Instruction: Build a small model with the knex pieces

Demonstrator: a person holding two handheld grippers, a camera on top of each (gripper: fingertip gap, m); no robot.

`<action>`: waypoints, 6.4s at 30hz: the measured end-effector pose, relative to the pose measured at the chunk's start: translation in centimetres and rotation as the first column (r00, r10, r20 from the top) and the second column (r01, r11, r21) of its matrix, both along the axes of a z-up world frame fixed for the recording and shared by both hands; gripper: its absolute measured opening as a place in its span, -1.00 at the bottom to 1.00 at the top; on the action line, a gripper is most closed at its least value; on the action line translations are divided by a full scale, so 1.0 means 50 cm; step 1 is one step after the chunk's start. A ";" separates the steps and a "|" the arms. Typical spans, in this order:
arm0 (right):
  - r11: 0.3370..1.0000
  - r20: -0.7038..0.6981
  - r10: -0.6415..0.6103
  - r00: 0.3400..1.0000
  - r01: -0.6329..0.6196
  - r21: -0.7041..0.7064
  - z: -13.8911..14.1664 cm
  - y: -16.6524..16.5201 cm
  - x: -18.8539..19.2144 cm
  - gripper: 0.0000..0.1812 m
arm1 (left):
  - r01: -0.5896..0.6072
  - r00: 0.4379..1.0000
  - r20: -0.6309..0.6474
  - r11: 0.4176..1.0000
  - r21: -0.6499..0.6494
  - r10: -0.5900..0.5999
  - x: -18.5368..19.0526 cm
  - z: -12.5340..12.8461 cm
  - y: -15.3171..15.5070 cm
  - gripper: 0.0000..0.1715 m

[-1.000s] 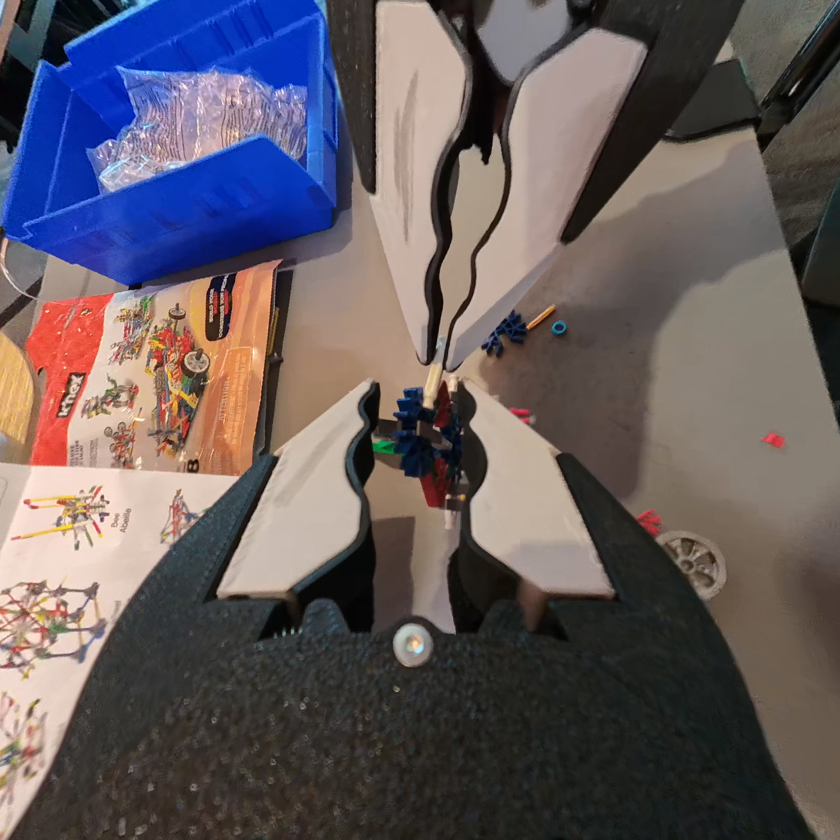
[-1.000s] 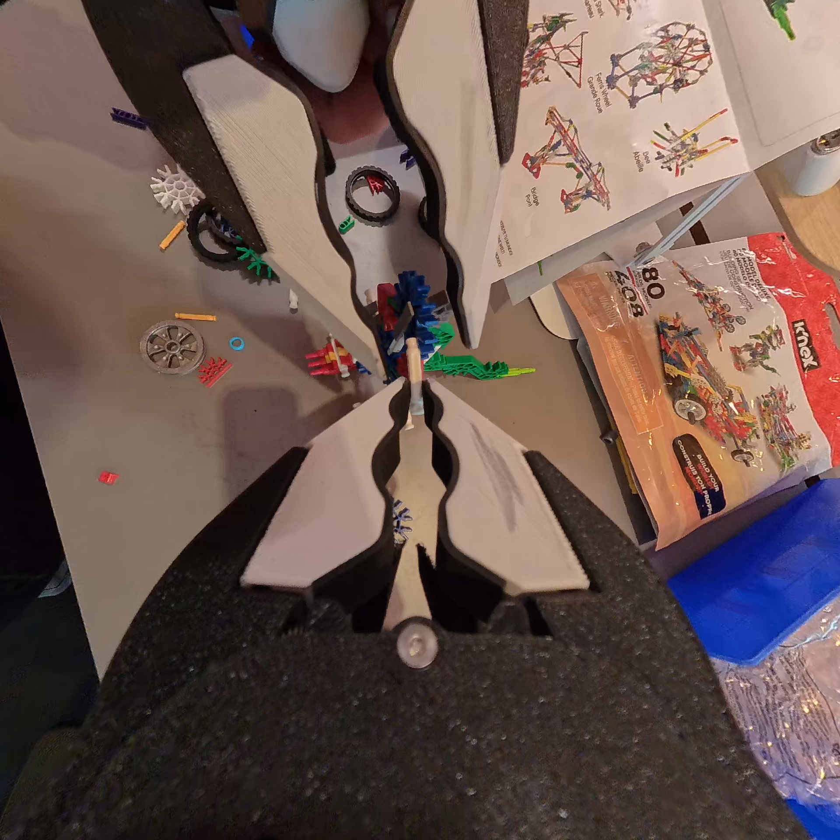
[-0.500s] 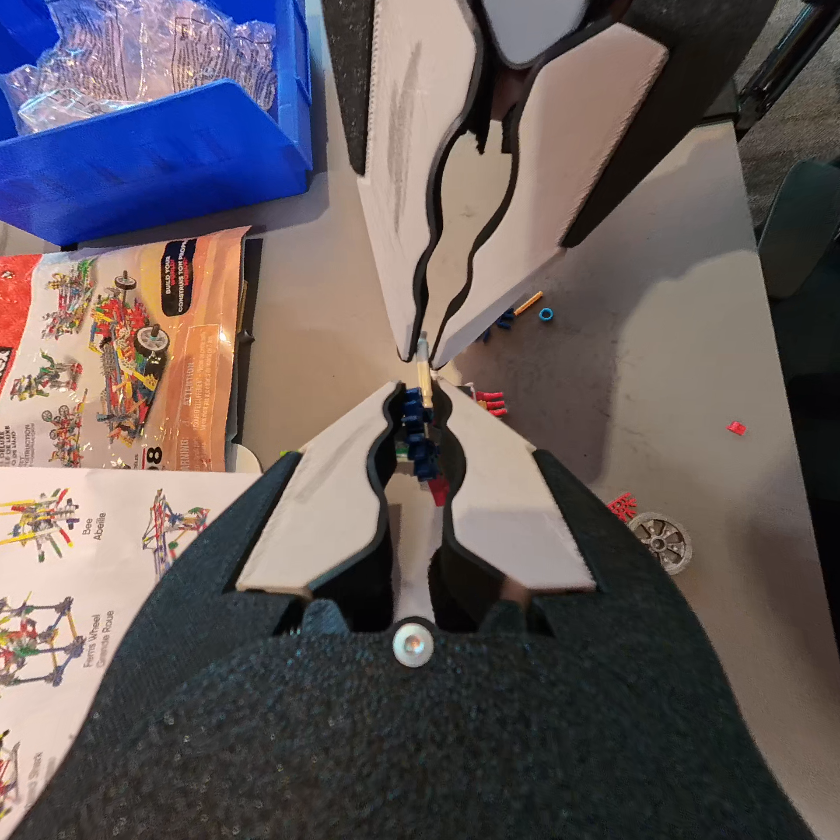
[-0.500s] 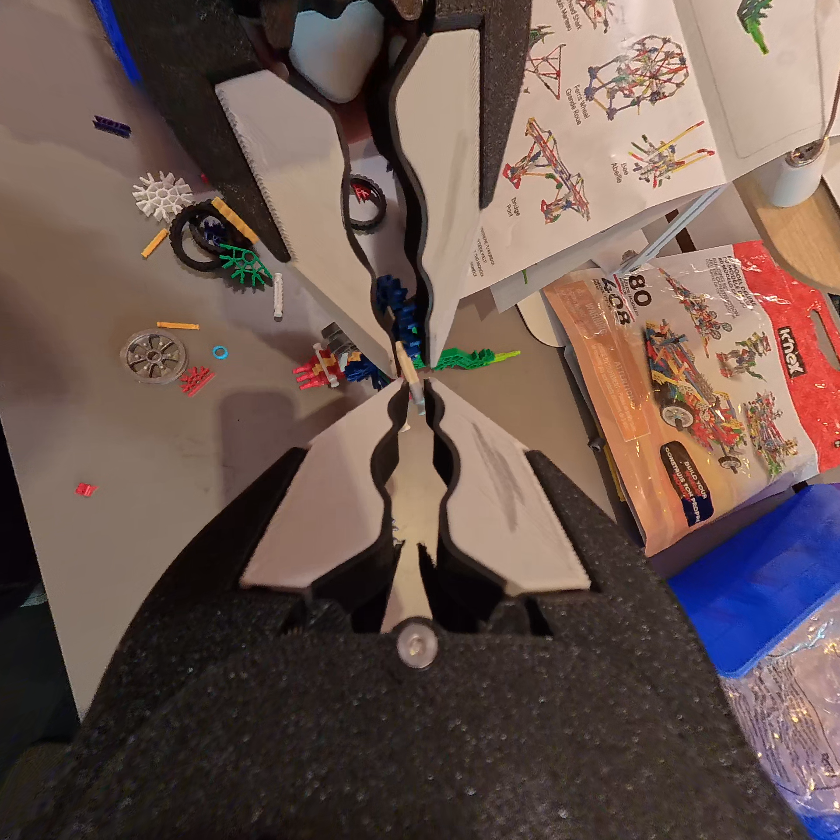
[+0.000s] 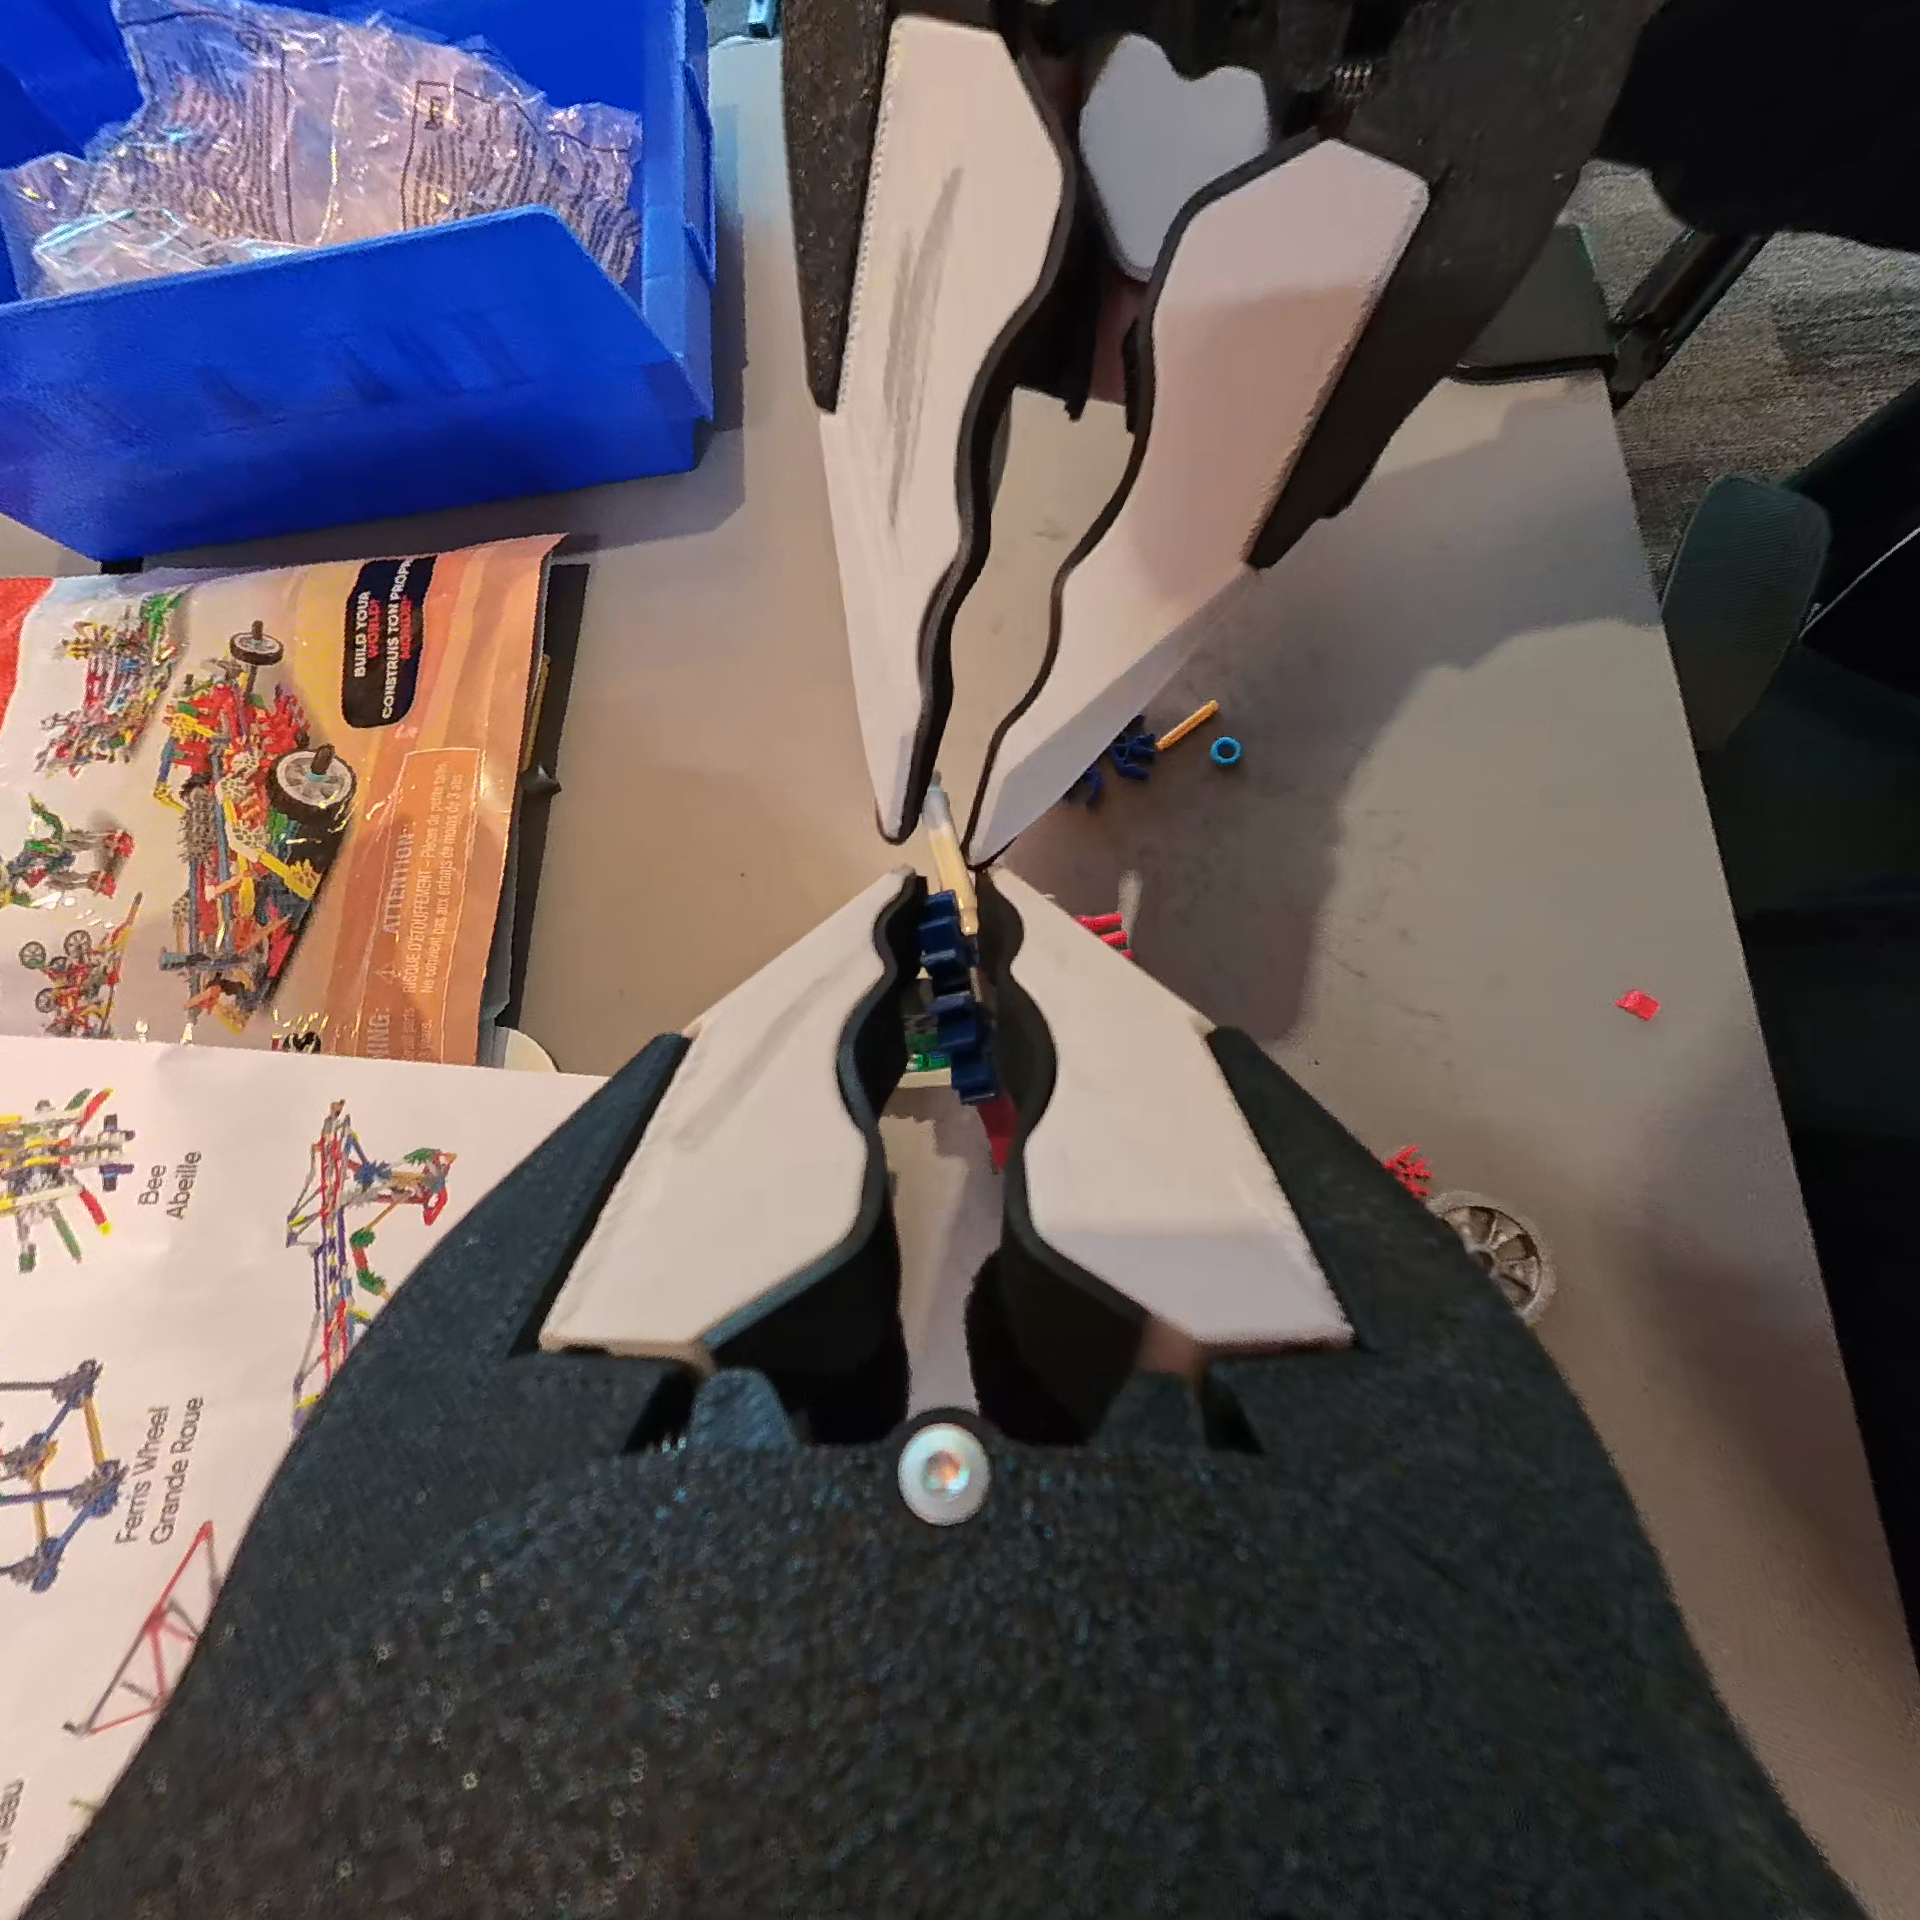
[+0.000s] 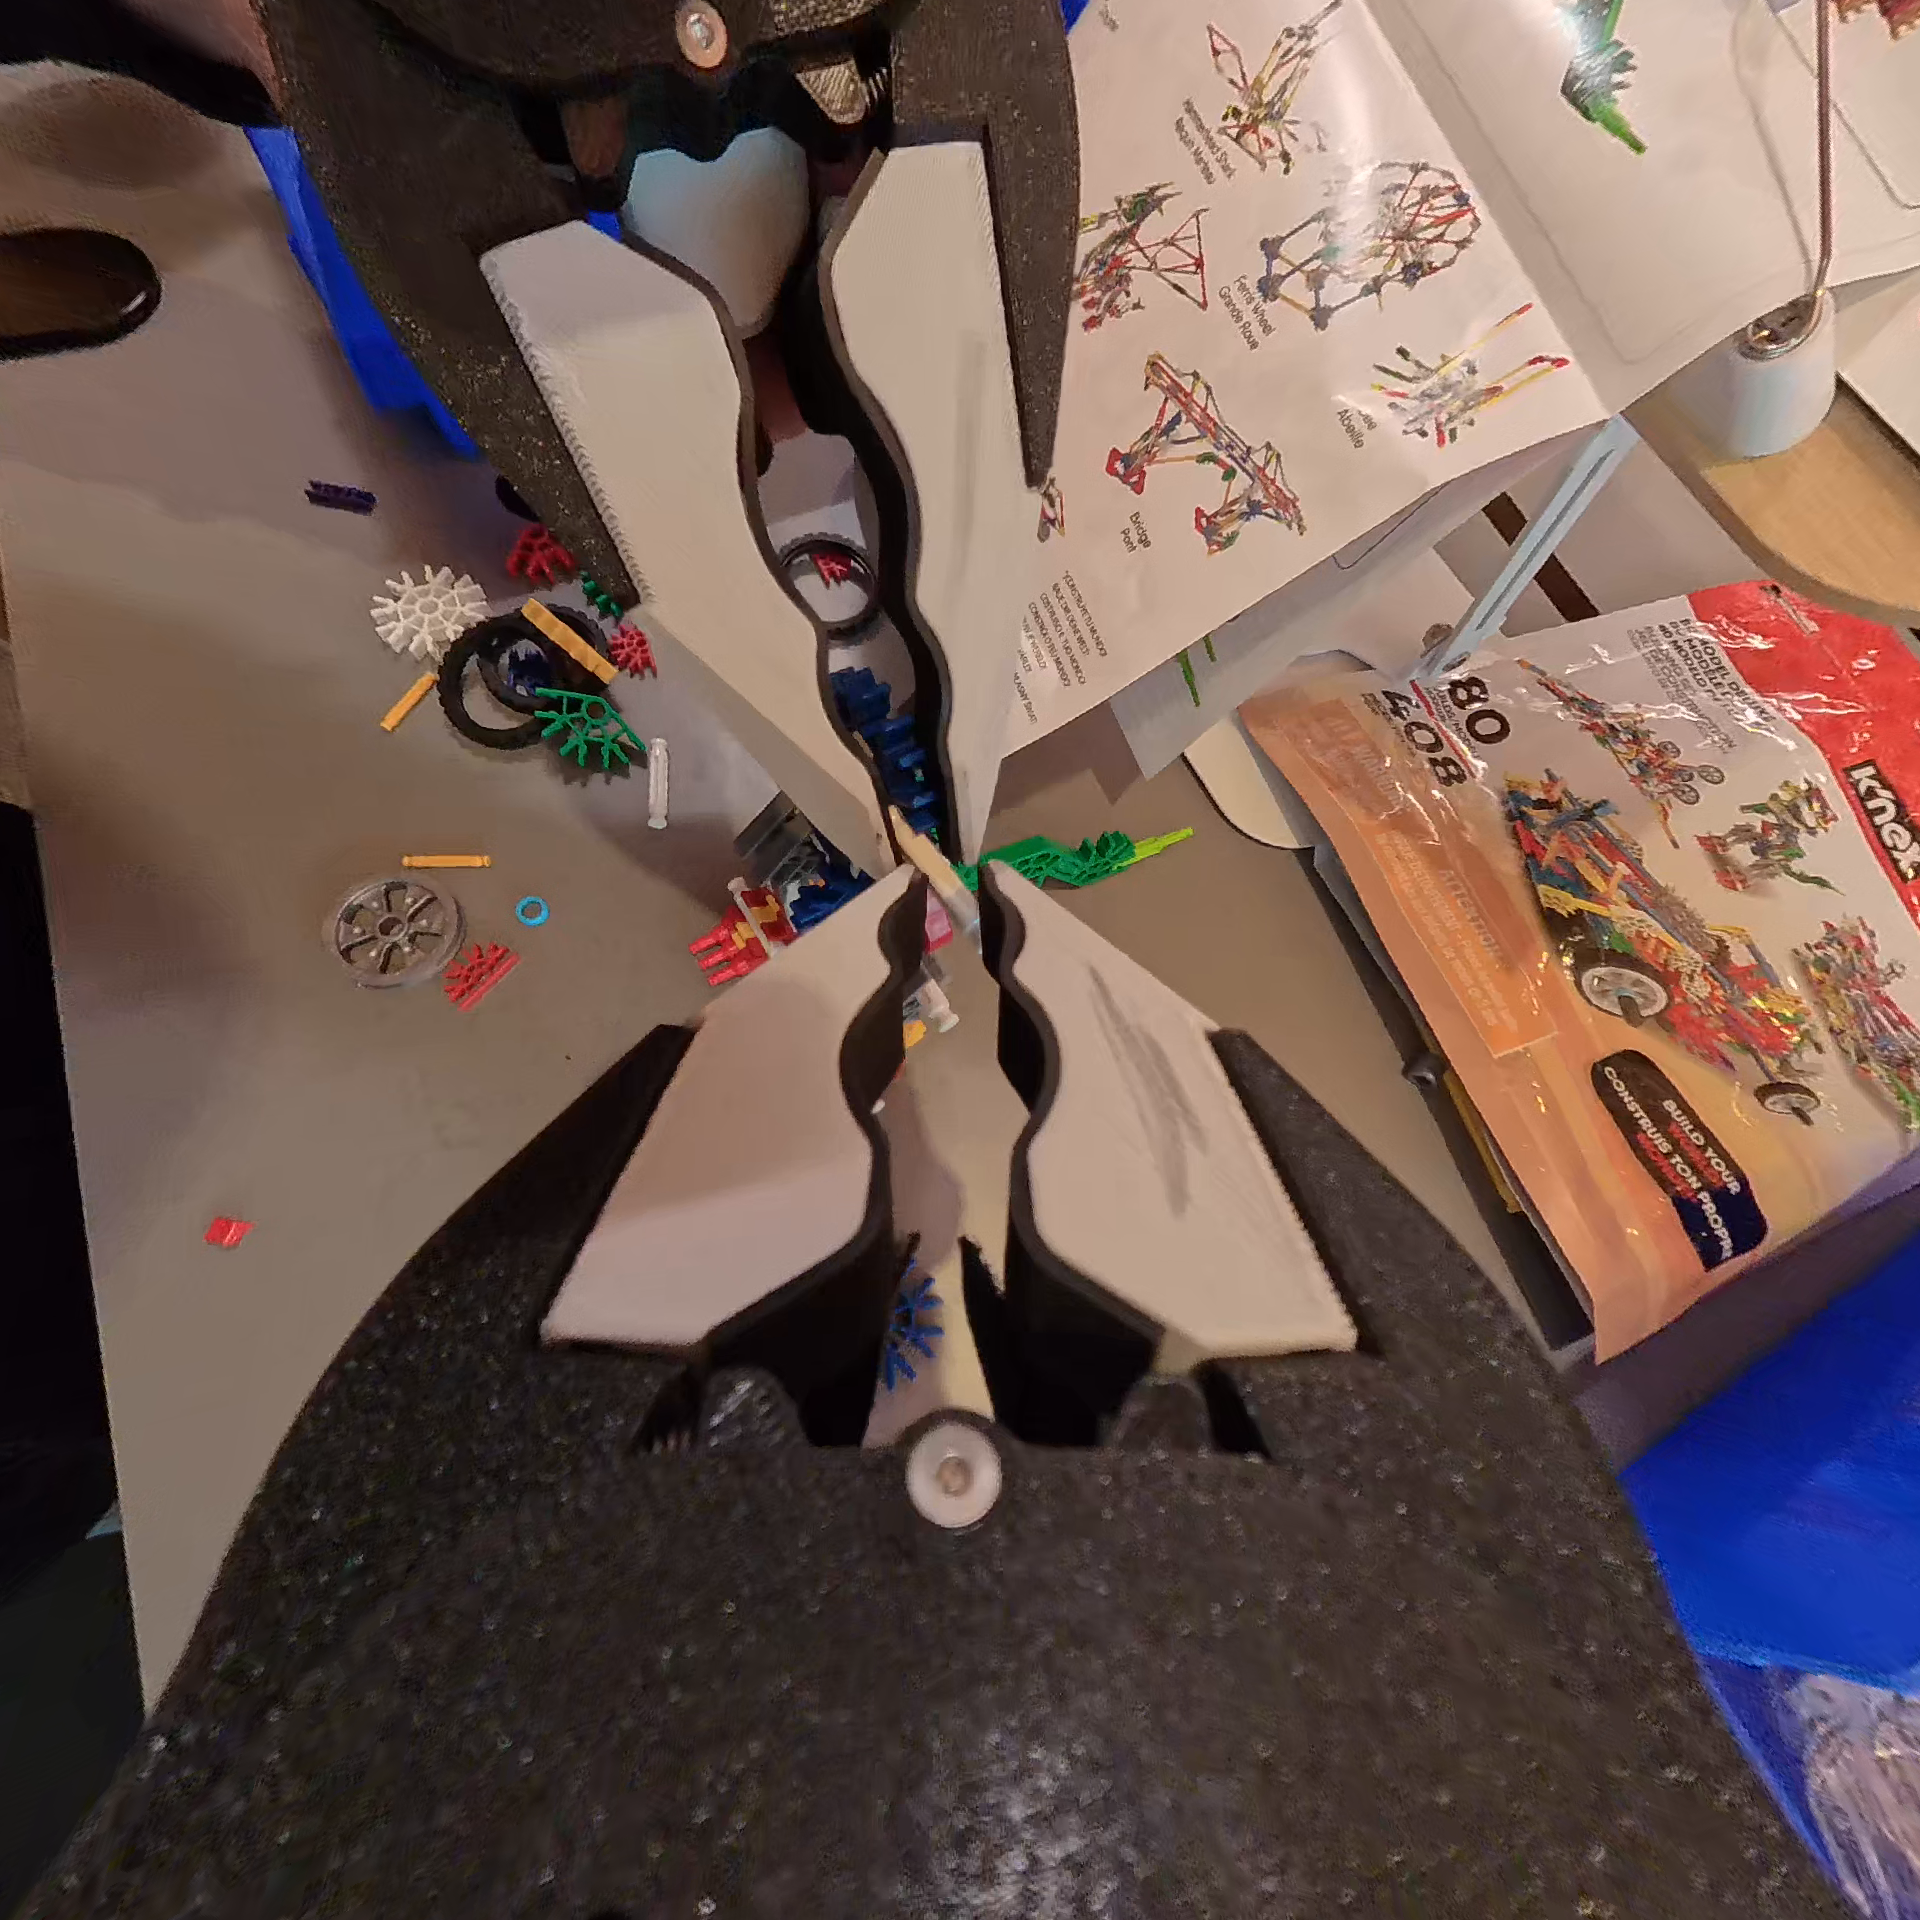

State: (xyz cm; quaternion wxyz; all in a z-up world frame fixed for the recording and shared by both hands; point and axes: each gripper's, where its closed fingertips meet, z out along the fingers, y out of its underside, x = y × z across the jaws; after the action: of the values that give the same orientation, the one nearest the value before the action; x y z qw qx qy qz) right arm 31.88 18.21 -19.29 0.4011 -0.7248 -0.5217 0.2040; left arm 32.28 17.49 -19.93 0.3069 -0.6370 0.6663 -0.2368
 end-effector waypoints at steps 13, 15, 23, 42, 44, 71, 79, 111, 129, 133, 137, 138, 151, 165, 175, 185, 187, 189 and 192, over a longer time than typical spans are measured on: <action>0.991 -0.059 -0.132 0.989 0.132 0.001 0.003 0.012 -0.009 -0.92 | -0.044 0.999 0.030 0.999 0.004 0.044 -0.006 0.001 0.009 -0.95; 0.992 -0.085 -0.125 0.988 0.125 -0.001 0.003 0.009 -0.010 -0.91 | -0.031 0.999 0.021 1.000 0.001 0.031 -0.008 0.002 0.006 -0.94; 0.996 -0.122 -0.090 0.988 0.089 -0.011 0.000 0.003 -0.006 -0.92 | -0.014 1.000 0.028 1.000 0.025 0.013 -0.008 0.002 0.009 -0.88; 0.999 0.030 -0.017 0.999 0.016 0.035 -0.010 0.030 -0.013 -0.96 | -0.131 0.990 -0.033 0.986 0.099 0.135 -0.047 -0.007 0.031 -0.73; 0.998 0.063 0.043 0.997 -0.045 0.031 -0.013 0.028 -0.020 -0.96 | -0.116 0.992 -0.037 0.988 0.103 0.121 -0.047 -0.007 0.030 -0.73; 0.908 0.231 0.418 0.879 -0.409 -0.089 -0.003 -0.014 -0.033 -0.96 | 0.144 0.986 -0.089 0.988 0.057 -0.139 -0.049 -0.011 -0.001 -0.74; 0.909 0.251 0.417 0.874 -0.406 -0.098 -0.006 -0.017 -0.026 -0.96 | 0.155 0.984 -0.092 0.987 0.042 -0.151 -0.048 -0.011 -0.004 -0.74; 0.880 -0.037 0.446 0.894 -0.446 -0.163 0.005 -0.037 -0.049 -0.95 | 0.239 0.965 -0.135 0.966 0.095 -0.226 -0.051 -0.011 -0.006 -0.74; 0.825 -0.320 0.413 0.853 -0.499 -0.266 0.009 -0.054 -0.058 -0.94 | 0.328 0.938 -0.157 0.936 0.129 -0.308 -0.053 -0.011 -0.019 -0.74; 0.809 -0.365 0.405 0.838 -0.514 -0.284 0.008 -0.058 -0.058 -0.95 | 0.350 0.931 -0.157 0.926 0.142 -0.328 -0.051 -0.011 -0.023 -0.75; 0.788 -0.420 0.392 0.819 -0.534 -0.305 0.009 -0.061 -0.058 -0.97 | 0.361 0.928 -0.151 0.922 0.139 -0.340 -0.049 -0.011 -0.026 -0.75; 0.786 -0.429 0.390 0.815 -0.537 -0.306 0.009 -0.061 -0.059 -0.98 | 0.362 0.928 -0.146 0.922 0.139 -0.342 -0.049 -0.011 -0.027 -0.75; 0.750 -0.549 0.335 0.766 -0.569 -0.337 0.009 -0.069 -0.067 -1.00 | 0.366 0.926 -0.173 0.910 0.195 -0.335 -0.051 -0.013 -0.029 -0.75; 0.767 -0.549 0.116 0.828 -0.426 -0.480 -0.041 -0.037 -0.054 -1.00 | 0.324 0.945 -0.134 0.918 0.228 -0.300 -0.039 -0.008 -0.028 -0.75; 0.825 -0.565 0.036 0.825 -0.344 -0.449 -0.030 -0.030 -0.020 -1.00 | 0.300 0.951 -0.140 0.931 0.208 -0.276 -0.039 -0.006 -0.037 -0.74; 0.902 -0.208 -0.330 0.921 0.243 -0.356 -0.099 0.042 0.181 -0.89 | 0.162 0.981 -0.130 0.975 0.149 -0.143 -0.054 -0.007 -0.020 -0.73; 0.900 -0.085 -0.330 0.940 0.286 -0.328 -0.138 0.046 0.174 -0.80 | 0.133 0.983 -0.147 0.981 0.139 -0.112 -0.055 -0.015 -0.016 -0.72; 0.893 0.031 -0.341 0.940 0.334 -0.301 -0.177 0.053 0.169 -0.76 | 0.105 0.984 -0.160 0.983 0.149 -0.081 -0.053 -0.023 -0.011 -0.72; 0.878 0.094 -0.373 0.923 0.384 -0.285 -0.208 0.061 0.151 -0.74 | 0.071 0.985 -0.168 0.987 0.146 -0.046 -0.052 -0.029 -0.010 -0.71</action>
State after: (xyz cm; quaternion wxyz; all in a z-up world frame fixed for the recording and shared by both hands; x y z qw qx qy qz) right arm 39.43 21.26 -29.70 0.3096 -0.8683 -0.3407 0.1848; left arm 29.68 16.97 -21.36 0.2913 -0.6095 0.7237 -0.1411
